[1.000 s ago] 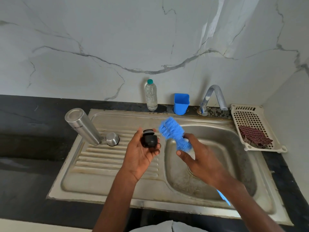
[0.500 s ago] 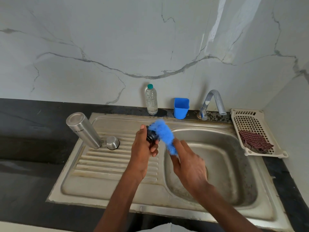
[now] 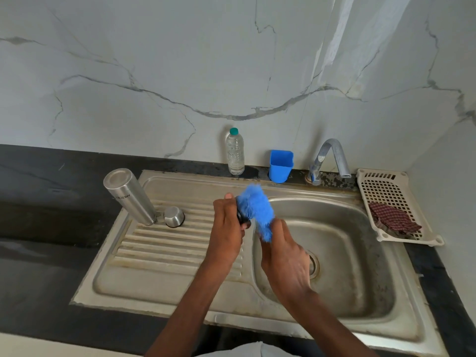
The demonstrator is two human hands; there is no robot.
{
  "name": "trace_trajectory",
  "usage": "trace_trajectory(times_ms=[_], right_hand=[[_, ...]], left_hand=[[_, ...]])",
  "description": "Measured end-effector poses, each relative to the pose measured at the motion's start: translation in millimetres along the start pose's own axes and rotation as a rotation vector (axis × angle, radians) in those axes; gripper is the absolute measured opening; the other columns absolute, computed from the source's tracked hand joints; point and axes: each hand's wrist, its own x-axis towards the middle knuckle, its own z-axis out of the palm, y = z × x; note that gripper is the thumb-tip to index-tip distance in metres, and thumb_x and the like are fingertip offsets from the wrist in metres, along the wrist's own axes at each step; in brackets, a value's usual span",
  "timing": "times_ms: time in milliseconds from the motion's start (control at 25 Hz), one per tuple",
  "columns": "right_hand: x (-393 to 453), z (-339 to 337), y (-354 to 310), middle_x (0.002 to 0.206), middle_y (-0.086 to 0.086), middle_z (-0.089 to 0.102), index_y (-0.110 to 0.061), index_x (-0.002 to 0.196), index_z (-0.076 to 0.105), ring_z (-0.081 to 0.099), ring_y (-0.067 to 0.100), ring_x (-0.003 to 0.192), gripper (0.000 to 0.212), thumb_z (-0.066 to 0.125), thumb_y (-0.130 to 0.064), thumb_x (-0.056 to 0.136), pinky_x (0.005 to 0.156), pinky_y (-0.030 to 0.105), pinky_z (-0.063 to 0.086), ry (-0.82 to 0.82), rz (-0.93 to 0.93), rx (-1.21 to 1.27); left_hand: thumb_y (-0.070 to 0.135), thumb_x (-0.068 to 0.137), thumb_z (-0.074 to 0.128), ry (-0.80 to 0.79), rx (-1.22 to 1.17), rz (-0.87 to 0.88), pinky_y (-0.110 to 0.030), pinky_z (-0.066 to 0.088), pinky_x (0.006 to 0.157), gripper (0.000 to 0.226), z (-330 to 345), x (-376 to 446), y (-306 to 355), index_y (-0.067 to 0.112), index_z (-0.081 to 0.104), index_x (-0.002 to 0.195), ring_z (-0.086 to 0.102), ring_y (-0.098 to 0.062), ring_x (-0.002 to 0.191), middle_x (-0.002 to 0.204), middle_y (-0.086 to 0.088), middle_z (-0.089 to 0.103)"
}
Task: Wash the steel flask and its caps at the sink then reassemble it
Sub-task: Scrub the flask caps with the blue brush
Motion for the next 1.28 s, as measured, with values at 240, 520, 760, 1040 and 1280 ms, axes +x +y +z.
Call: trace_trajectory(times_ms=[240, 520, 760, 1040, 1280], right_hand=[[-8.7, 2.6, 8.7, 0.093, -0.001, 0.062, -0.019, 0.126, 0.044, 0.055, 0.015, 0.054, 0.041, 0.061, -0.007, 0.090, 0.041, 0.030, 0.043, -0.019, -0.094, 0.058], [-11.5, 6.5, 7.5, 0.084, -0.005, 0.063, -0.017, 0.127, 0.048, 0.057, 0.011, 0.053, 0.038, 0.065, -0.013, 0.093, 0.042, 0.029, 0.049, -0.033, -0.096, 0.117], [-11.6, 6.8, 0.1, 0.077, -0.010, 0.060, -0.022, 0.123, 0.044, 0.052, 0.007, 0.050, 0.037, 0.066, -0.014, 0.095, 0.043, 0.022, 0.042, -0.025, -0.021, 0.112], [-20.4, 3.2, 5.1, 0.074, -0.016, 0.054, -0.027, 0.122, 0.039, 0.047, 0.003, 0.047, 0.034, 0.064, -0.032, 0.098, 0.044, 0.020, 0.036, -0.033, 0.052, 0.140], [0.4, -15.8, 6.3, 0.083, -0.012, 0.057, -0.025, 0.120, 0.044, 0.049, 0.005, 0.054, 0.030, 0.065, -0.032, 0.099, 0.046, 0.027, 0.037, 0.063, 0.060, 0.168]], left_hand=[[0.046, 0.112, 0.025, -0.053, -0.095, -0.077, -0.021, 0.021, 0.040, 0.053, -3.2, -10.0, 6.1, 0.014, 0.053, 0.080, 0.028, -0.006, 0.041, 0.051, 0.004, 0.037], [0.040, 0.114, 0.027, 0.024, -0.081, 0.074, -0.018, 0.034, 0.044, 0.045, -6.1, -4.6, 3.8, 0.013, 0.053, 0.090, 0.045, -0.003, 0.050, 0.061, 0.005, 0.051], [0.047, 0.113, 0.024, -0.007, -0.070, 0.225, -0.017, 0.041, 0.050, 0.053, -9.2, -7.6, -10.0, 0.004, 0.051, 0.099, 0.053, -0.009, 0.063, 0.074, -0.004, 0.056], [0.046, 0.110, 0.031, -0.051, -0.071, 0.462, -0.022, 0.044, 0.049, 0.035, -16.4, -8.0, -7.5, 0.019, 0.053, 0.117, 0.049, -0.006, 0.058, 0.081, 0.001, 0.060], [0.037, 0.111, 0.035, -0.087, -0.268, 0.453, -0.033, 0.050, 0.054, 0.031, -17.8, -4.5, -0.2, 0.022, 0.054, 0.131, 0.062, -0.024, 0.074, 0.108, -0.003, 0.069]])
